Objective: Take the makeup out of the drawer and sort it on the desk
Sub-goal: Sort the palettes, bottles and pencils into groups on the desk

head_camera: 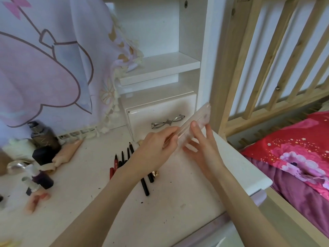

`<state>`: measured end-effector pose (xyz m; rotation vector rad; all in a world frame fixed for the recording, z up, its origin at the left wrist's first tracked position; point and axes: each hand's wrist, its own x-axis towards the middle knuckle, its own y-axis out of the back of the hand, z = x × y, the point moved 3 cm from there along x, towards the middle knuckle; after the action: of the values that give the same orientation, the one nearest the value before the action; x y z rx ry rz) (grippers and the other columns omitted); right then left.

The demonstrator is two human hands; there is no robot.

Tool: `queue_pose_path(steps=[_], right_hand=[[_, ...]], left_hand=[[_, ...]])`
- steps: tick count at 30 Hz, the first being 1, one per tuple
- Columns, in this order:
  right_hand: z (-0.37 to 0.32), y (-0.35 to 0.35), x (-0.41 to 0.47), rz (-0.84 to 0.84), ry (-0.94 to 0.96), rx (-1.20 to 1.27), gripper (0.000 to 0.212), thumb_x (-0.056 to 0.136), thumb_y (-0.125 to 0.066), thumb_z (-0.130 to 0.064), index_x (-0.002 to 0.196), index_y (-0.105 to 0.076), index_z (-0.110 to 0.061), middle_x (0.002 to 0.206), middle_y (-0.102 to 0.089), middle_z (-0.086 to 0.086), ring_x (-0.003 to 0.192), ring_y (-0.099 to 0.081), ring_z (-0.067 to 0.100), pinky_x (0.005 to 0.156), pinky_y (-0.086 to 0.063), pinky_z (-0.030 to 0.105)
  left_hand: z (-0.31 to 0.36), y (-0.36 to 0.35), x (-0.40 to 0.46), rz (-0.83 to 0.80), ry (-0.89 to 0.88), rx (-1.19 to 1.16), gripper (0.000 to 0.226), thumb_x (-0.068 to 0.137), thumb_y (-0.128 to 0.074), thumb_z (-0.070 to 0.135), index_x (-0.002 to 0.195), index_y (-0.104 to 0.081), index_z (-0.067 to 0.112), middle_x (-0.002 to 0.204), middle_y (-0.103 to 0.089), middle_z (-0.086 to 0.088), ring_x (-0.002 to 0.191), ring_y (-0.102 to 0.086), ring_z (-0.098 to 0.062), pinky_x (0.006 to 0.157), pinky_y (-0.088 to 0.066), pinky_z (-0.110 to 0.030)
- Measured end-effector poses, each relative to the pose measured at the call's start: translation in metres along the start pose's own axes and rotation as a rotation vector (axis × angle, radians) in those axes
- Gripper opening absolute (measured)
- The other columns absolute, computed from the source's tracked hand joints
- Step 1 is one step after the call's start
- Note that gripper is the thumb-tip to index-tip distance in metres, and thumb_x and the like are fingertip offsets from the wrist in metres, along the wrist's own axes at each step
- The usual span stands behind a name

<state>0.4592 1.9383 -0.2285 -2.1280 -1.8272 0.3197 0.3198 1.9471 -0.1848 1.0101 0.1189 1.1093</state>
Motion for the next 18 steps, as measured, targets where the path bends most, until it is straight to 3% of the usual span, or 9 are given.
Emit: queue_pose_path(steps=[2, 3, 5, 9, 13, 16, 18], right_hand=[[-0.009, -0.004, -0.001, 0.054, 0.107, -0.176, 0.093, 0.064, -0.076, -0.054, 0.141, -0.025, -0.038, 0.129, -0.054, -0.001, 0.113, -0.058, 0.012, 0.094, -0.05, 0.038], [-0.013, -0.006, -0.002, 0.064, 0.165, -0.271, 0.09, 0.064, -0.075, -0.052, 0.139, -0.028, -0.039, 0.129, -0.053, -0.006, 0.114, -0.056, 0.008, 0.094, -0.05, 0.033], [-0.022, -0.01, -0.005, 0.033, 0.255, -0.355, 0.068, 0.072, -0.07, -0.046, 0.132, -0.039, -0.04, 0.122, -0.058, -0.012, 0.112, -0.056, 0.005, 0.087, -0.05, 0.022], [-0.025, 0.007, -0.002, 0.081, 0.188, -0.239, 0.039, 0.086, -0.062, -0.033, 0.123, -0.058, -0.019, 0.113, -0.067, -0.006, 0.106, -0.062, 0.011, 0.094, -0.049, 0.033], [-0.019, 0.008, -0.005, 0.025, 0.072, -0.2, 0.017, 0.089, -0.058, -0.015, 0.102, -0.066, -0.005, 0.098, -0.072, 0.007, 0.094, -0.067, 0.022, 0.089, -0.053, 0.036], [-0.034, 0.005, -0.005, 0.015, 0.182, -0.305, 0.011, 0.088, -0.06, -0.012, 0.098, -0.065, -0.01, 0.096, -0.071, 0.005, 0.093, -0.066, 0.022, 0.081, -0.055, 0.028], [-0.045, 0.005, -0.004, 0.018, 0.327, -0.571, 0.01, 0.087, -0.063, -0.014, 0.097, -0.063, -0.015, 0.096, -0.066, 0.002, 0.091, -0.062, 0.017, 0.077, -0.05, 0.019]], left_hand=[[0.0, 0.002, -0.001, -0.06, 0.045, -0.061, 0.025, 0.094, -0.045, 0.024, 0.118, -0.053, 0.026, 0.092, -0.064, 0.005, 0.085, -0.061, -0.011, 0.083, -0.05, -0.033], [0.003, 0.004, -0.002, -0.071, 0.047, -0.062, 0.027, 0.094, -0.047, 0.027, 0.121, -0.05, 0.027, 0.097, -0.064, 0.006, 0.09, -0.062, -0.012, 0.086, -0.05, -0.037], [0.005, 0.011, -0.002, -0.024, 0.053, -0.063, 0.031, 0.093, -0.05, 0.029, 0.124, -0.049, 0.024, 0.1, -0.064, 0.007, 0.092, -0.062, -0.011, 0.086, -0.051, -0.036], [-0.001, 0.024, -0.005, 0.146, 0.157, -0.264, 0.025, 0.095, -0.048, 0.016, 0.119, -0.05, 0.022, 0.114, -0.063, 0.006, 0.106, -0.059, -0.009, 0.091, -0.049, -0.028], [-0.007, 0.019, -0.011, 0.237, 0.302, -0.653, 0.017, 0.093, -0.049, 0.009, 0.107, -0.052, 0.019, 0.112, -0.065, 0.003, 0.105, -0.062, -0.01, 0.087, -0.052, -0.028], [-0.015, 0.024, -0.015, 0.401, 0.373, -0.784, 0.028, 0.089, -0.058, 0.008, 0.112, -0.047, 0.021, 0.112, -0.062, 0.001, 0.104, -0.061, -0.01, 0.087, -0.051, -0.024], [-0.02, 0.04, -0.017, 0.526, 0.327, -0.691, 0.048, 0.083, -0.067, 0.014, 0.12, -0.039, 0.026, 0.114, -0.056, 0.006, 0.101, -0.058, -0.001, 0.086, -0.048, -0.016]])
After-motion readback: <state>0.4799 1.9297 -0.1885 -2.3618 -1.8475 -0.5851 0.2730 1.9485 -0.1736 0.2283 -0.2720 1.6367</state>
